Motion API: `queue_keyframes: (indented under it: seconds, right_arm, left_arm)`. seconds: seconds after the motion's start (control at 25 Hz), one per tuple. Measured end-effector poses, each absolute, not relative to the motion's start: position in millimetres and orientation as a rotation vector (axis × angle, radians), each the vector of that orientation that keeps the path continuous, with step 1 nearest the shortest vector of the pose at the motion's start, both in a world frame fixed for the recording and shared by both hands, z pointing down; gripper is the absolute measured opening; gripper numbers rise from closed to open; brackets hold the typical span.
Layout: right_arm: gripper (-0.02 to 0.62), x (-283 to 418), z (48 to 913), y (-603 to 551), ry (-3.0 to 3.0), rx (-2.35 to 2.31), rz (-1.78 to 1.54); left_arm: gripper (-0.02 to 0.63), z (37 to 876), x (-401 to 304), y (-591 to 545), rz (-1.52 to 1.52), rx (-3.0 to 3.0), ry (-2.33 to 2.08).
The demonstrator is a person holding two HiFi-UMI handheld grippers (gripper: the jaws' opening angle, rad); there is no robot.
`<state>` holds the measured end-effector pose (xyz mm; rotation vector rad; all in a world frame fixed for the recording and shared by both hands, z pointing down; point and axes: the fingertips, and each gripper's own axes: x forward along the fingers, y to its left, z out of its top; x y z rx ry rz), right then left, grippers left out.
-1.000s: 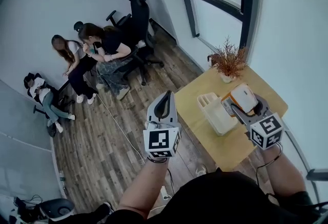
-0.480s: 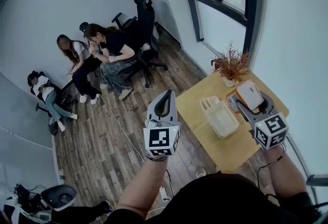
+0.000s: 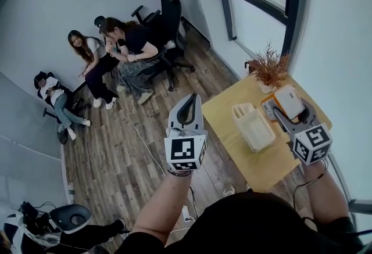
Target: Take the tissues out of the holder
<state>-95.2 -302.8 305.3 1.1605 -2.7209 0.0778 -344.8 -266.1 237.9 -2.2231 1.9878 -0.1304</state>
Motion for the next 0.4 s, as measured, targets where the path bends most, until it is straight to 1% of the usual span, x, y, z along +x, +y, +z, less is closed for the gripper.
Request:
queue_keyframes:
  seconds: [0.4]
  right_arm:
    - [0.288, -101.0, 314.7, -307.4, -2.72, 1.143, 0.089]
  left_arm:
    - [0.005, 245.7, -347.7, -266.9, -0.127, -2.212, 2.015]
